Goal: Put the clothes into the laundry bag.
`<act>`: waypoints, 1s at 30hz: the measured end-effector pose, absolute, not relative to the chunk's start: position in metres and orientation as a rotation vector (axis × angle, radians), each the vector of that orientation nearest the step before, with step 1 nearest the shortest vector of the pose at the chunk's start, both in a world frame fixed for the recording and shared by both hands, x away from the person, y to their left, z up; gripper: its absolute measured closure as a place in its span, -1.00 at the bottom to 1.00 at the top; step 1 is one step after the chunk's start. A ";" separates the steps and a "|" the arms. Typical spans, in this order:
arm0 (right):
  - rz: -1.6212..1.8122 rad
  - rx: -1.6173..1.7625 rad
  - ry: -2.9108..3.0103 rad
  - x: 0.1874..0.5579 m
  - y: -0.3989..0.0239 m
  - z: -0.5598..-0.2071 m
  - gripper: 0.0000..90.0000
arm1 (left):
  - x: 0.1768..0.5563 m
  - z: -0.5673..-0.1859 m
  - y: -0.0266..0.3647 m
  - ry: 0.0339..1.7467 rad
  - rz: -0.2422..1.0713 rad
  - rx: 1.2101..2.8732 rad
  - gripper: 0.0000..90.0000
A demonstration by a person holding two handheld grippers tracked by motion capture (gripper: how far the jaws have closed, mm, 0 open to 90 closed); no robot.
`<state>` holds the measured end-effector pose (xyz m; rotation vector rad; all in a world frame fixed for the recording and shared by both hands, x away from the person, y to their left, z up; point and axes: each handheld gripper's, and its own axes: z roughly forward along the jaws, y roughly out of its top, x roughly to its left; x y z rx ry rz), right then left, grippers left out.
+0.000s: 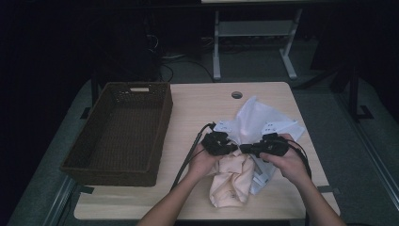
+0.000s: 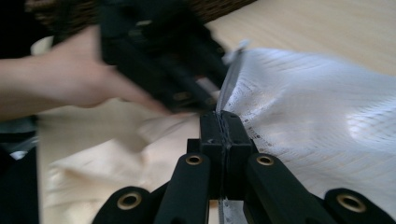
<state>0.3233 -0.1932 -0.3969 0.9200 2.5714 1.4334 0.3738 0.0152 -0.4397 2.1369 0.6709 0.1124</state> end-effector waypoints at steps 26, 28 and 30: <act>1.425 0.905 2.583 0.313 -0.195 -0.401 0.98 | 0.335 -0.462 0.063 0.645 0.024 2.273 -0.11; 1.425 0.906 2.580 0.315 -0.194 -0.402 0.98 | 0.334 -0.462 0.061 0.624 0.052 2.289 0.07; 1.427 0.906 2.579 0.315 -0.193 -0.403 0.98 | 0.333 -0.461 0.060 0.617 0.065 2.298 0.30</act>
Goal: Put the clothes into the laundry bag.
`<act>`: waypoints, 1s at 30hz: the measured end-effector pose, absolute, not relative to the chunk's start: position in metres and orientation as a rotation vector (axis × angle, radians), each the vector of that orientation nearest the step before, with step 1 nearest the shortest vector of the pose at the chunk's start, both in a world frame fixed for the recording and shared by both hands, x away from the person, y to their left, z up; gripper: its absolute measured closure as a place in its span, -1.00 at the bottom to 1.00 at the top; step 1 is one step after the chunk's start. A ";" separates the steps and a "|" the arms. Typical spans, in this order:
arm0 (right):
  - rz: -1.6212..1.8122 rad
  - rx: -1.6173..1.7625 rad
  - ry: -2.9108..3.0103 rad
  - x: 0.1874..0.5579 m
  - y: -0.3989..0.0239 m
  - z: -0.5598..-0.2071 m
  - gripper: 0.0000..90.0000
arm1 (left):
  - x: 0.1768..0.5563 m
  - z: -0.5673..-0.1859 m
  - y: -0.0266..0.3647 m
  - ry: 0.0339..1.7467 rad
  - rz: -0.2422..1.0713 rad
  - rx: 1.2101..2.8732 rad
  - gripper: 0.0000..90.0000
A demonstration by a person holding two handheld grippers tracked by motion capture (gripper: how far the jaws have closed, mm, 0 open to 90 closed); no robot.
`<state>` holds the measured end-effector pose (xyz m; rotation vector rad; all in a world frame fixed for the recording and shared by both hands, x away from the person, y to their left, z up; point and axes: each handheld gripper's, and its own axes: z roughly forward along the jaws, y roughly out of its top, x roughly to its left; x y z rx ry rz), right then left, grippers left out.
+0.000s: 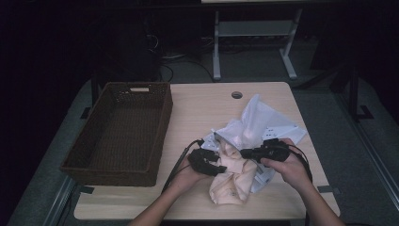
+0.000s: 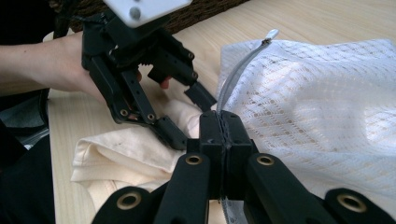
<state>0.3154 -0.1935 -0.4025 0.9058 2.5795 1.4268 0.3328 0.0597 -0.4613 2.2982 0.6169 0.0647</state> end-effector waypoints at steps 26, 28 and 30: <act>1.513 0.848 2.580 0.316 -0.175 -0.390 0.98 | 0.322 -0.397 0.070 0.572 0.091 2.063 0.73; 1.530 0.843 2.574 0.316 -0.176 -0.388 0.98 | 0.325 -0.396 0.066 0.575 0.111 2.071 0.73; 1.578 0.829 2.582 0.314 -0.177 -0.386 0.98 | 0.329 -0.398 0.059 0.584 0.128 2.075 0.73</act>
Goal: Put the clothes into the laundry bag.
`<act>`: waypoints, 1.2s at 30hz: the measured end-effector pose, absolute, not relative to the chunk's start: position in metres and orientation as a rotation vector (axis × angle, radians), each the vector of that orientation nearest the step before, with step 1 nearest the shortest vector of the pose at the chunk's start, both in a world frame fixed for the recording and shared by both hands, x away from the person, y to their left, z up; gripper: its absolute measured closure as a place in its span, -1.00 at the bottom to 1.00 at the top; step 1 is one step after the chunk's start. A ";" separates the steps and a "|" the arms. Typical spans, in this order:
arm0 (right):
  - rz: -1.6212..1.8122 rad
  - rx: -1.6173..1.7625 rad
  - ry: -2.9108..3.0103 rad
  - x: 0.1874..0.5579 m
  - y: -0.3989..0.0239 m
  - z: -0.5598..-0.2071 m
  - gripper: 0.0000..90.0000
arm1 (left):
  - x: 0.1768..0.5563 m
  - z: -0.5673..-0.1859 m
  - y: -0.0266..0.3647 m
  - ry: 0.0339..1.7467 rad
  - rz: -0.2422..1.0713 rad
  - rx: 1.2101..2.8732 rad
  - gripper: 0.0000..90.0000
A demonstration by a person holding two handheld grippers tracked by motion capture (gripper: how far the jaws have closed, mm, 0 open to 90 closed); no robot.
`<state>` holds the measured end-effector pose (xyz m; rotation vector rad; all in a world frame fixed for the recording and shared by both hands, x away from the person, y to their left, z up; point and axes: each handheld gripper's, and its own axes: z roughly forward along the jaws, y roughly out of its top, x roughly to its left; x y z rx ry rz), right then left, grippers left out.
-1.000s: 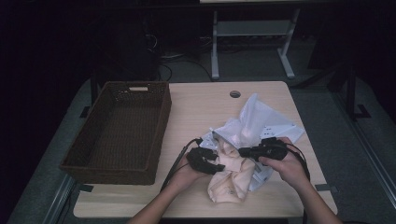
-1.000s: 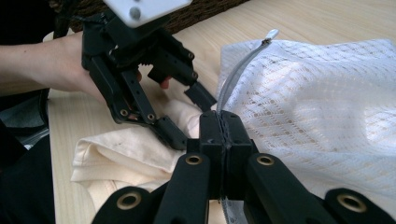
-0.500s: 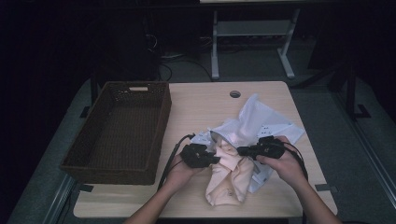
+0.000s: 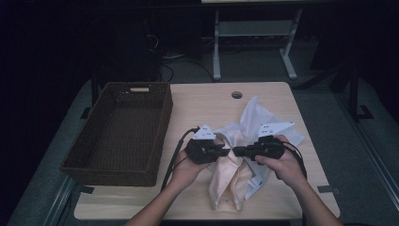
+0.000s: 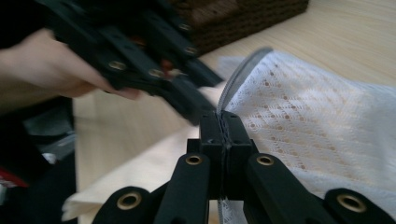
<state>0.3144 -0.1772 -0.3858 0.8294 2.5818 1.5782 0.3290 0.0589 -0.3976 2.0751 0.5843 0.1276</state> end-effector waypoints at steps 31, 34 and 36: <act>1.482 0.869 2.597 0.314 -0.184 -0.394 0.98 | 0.341 -0.441 0.090 0.695 0.006 2.100 -0.14; 1.457 0.876 2.591 0.315 -0.185 -0.396 0.97 | 0.339 -0.446 0.083 0.669 -0.037 2.134 -0.20; 1.450 0.880 2.586 0.316 -0.187 -0.396 0.97 | 0.333 -0.445 0.078 0.640 -0.068 2.147 -0.22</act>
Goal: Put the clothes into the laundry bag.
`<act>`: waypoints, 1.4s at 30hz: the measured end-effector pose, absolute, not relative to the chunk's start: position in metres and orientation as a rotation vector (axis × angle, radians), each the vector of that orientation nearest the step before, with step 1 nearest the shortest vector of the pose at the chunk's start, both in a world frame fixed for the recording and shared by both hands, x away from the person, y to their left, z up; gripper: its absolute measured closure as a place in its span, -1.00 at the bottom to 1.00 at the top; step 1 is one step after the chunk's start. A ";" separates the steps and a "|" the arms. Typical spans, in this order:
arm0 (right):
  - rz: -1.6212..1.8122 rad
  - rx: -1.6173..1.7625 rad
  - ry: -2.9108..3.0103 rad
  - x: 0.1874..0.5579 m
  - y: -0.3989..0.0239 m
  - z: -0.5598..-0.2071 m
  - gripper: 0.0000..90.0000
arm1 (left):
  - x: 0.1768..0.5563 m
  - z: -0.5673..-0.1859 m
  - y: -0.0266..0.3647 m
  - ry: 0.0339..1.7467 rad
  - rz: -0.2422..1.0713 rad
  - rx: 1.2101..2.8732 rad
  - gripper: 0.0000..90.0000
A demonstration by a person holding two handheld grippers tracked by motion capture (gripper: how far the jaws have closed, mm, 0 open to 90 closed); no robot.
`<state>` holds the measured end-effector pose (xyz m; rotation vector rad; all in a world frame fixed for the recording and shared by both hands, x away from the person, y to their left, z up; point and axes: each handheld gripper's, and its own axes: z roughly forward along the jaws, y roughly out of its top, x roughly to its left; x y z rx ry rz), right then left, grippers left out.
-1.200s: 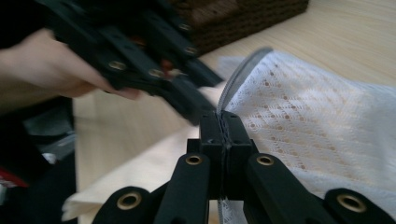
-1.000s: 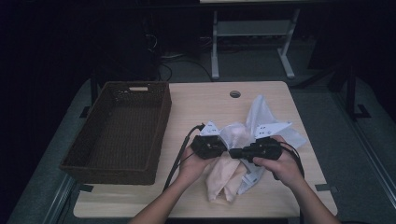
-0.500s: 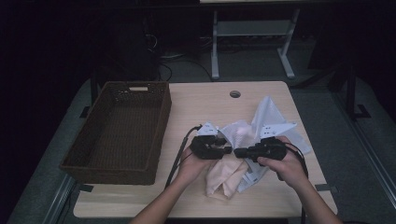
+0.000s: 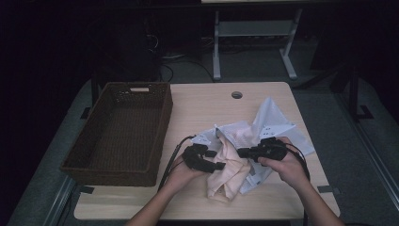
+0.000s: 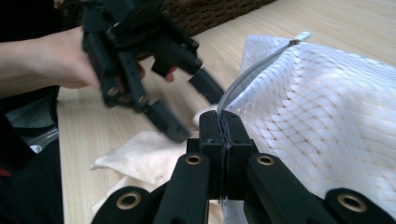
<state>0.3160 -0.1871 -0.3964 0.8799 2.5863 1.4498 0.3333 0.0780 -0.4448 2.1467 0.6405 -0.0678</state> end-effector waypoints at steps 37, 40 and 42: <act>1.409 0.889 2.561 0.319 -0.177 -0.387 0.77 | 0.306 -0.449 0.067 0.511 -0.026 2.241 0.86; 1.405 0.878 2.544 0.325 -0.169 -0.378 0.70 | 0.306 -0.451 0.070 0.529 -0.031 2.235 0.81; 1.344 0.882 2.534 0.343 -0.150 -0.368 0.62 | 0.306 -0.455 0.072 0.542 -0.026 2.238 0.76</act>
